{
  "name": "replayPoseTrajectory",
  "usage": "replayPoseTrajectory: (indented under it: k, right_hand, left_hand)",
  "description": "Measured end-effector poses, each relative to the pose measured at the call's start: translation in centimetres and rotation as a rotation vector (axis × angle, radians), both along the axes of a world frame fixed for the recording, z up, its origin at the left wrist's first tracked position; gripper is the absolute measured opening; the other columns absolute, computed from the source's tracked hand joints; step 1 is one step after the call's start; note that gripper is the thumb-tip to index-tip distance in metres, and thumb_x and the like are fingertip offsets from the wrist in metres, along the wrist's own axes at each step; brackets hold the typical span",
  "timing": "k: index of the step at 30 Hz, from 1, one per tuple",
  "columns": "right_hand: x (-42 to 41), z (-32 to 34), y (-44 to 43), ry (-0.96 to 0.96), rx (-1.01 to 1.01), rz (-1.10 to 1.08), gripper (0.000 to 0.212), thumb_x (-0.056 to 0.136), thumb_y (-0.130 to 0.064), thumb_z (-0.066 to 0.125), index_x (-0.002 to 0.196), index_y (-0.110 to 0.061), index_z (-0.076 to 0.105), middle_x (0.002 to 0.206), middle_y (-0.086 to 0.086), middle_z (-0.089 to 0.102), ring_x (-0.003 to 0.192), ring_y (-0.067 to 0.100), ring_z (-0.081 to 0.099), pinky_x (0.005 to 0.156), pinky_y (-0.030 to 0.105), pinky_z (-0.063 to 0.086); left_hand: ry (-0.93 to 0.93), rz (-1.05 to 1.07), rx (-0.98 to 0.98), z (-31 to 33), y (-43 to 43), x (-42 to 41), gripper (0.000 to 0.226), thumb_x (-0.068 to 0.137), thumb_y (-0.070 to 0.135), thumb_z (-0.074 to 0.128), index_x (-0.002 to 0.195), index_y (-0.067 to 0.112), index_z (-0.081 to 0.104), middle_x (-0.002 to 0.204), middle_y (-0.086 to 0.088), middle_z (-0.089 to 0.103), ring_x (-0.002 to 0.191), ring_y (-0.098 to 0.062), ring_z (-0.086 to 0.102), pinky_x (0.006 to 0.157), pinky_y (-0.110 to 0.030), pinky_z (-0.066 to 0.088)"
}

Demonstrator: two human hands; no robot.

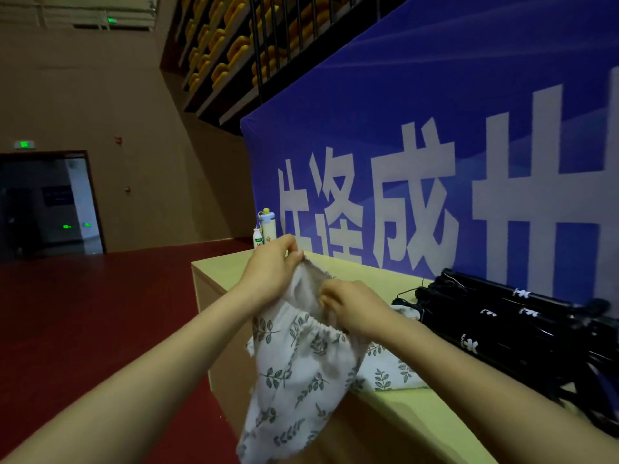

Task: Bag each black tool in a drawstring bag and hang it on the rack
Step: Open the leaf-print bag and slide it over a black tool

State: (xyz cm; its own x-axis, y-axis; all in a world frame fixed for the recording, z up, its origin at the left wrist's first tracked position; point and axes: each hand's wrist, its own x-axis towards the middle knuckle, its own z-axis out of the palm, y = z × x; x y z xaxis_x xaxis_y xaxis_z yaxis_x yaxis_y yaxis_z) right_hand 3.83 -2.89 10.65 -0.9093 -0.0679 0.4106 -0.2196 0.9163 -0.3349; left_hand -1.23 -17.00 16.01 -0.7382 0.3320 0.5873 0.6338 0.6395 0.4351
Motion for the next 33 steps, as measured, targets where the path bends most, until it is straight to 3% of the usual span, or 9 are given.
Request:
replayPoseTrajectory:
  k: [3,7,11,13,15,18,20,27,33]
  right_hand:
    - [0.2,0.3,0.9,0.007,-0.219,0.020,0.018,0.094,-0.022,0.052,0.082,-0.019,0.065,0.084,-0.006,0.066,0.079,0.012,0.061,0.076,0.030,0.049]
    - [0.5,0.4,0.3,-0.053,-0.180,0.034,0.021,0.090,-0.023,0.057,0.074,-0.017,0.070,0.070,-0.005,0.064,0.064,0.009,0.057,0.063,0.023,0.045]
    - [0.2,0.4,-0.6,-0.127,0.048,-0.027,0.040,0.089,-0.012,0.052,0.050,-0.013,0.040,0.054,0.008,0.041,0.053,0.023,0.038,0.049,0.032,0.029]
    - [0.4,0.0,-0.2,-0.071,0.027,-0.039,0.035,0.088,-0.011,0.051,0.054,-0.007,0.042,0.056,0.015,0.043,0.056,0.029,0.040,0.051,0.035,0.029]
    - [0.6,-0.4,0.7,0.108,-0.108,-0.048,0.023,0.089,-0.014,0.050,0.068,-0.005,0.058,0.069,0.019,0.058,0.064,0.031,0.050,0.056,0.037,0.038]
    - [1.3,-0.5,3.6,0.365,-0.363,-0.155,0.018,0.092,-0.020,0.050,0.089,-0.014,0.067,0.084,0.006,0.069,0.077,0.022,0.061,0.069,0.036,0.050]
    - [1.6,-1.0,6.6,0.404,-0.430,-0.292,0.015,0.094,-0.023,0.051,0.094,-0.016,0.064,0.089,0.001,0.069,0.081,0.017,0.062,0.072,0.033,0.051]
    - [2.6,-5.7,16.2,-0.160,0.056,-0.738,0.042,0.090,-0.037,0.057,0.124,-0.012,0.050,0.125,0.009,0.054,0.116,0.030,0.051,0.092,0.041,0.043]
    - [2.4,-7.6,18.1,-0.262,0.236,-0.808,0.030,0.090,-0.029,0.058,0.115,-0.012,0.056,0.117,0.008,0.061,0.110,0.027,0.055,0.085,0.035,0.042]
  left_hand:
    - [0.010,-0.012,0.006,-0.6,0.3,0.0,0.020,0.096,0.024,0.047,0.079,0.013,0.046,0.079,-0.011,0.060,0.075,-0.026,0.053,0.064,-0.031,0.036]
    - [0.048,-0.073,0.005,-0.8,1.9,0.4,0.019,0.096,0.024,0.047,0.080,0.014,0.047,0.062,0.004,0.047,0.059,-0.012,0.044,0.052,-0.025,0.028]
    - [0.083,-0.125,-0.001,-0.6,3.4,0.5,0.017,0.095,0.022,0.049,0.080,0.014,0.048,0.071,0.001,0.053,0.069,-0.016,0.051,0.056,-0.027,0.037]
    - [0.060,-0.153,0.005,-0.7,4.7,0.4,0.018,0.095,0.021,0.050,0.080,0.011,0.049,0.078,-0.008,0.059,0.078,-0.026,0.055,0.066,-0.035,0.046]
    - [0.056,-0.144,0.015,-1.0,5.6,0.0,0.021,0.095,0.021,0.050,0.075,0.015,0.047,0.070,-0.004,0.055,0.073,-0.024,0.052,0.061,-0.033,0.040]
    - [0.091,-0.122,0.037,-1.7,6.9,-0.8,0.022,0.095,0.022,0.050,0.074,0.017,0.046,0.064,0.001,0.049,0.067,-0.021,0.048,0.055,-0.030,0.030]
    - [0.120,-0.126,0.040,-2.2,8.1,-1.4,0.018,0.095,0.022,0.049,0.079,0.014,0.048,0.062,0.001,0.048,0.065,-0.021,0.047,0.053,-0.030,0.029]
    - [0.063,-0.173,0.082,-4.1,11.3,-3.0,0.018,0.095,0.022,0.049,0.080,0.013,0.050,0.061,0.004,0.047,0.061,-0.017,0.045,0.052,-0.024,0.029]
    - [0.007,-0.187,0.099,-5.5,12.7,-4.1,0.019,0.095,0.022,0.050,0.079,0.011,0.052,0.066,0.004,0.051,0.064,-0.016,0.046,0.055,-0.023,0.032]
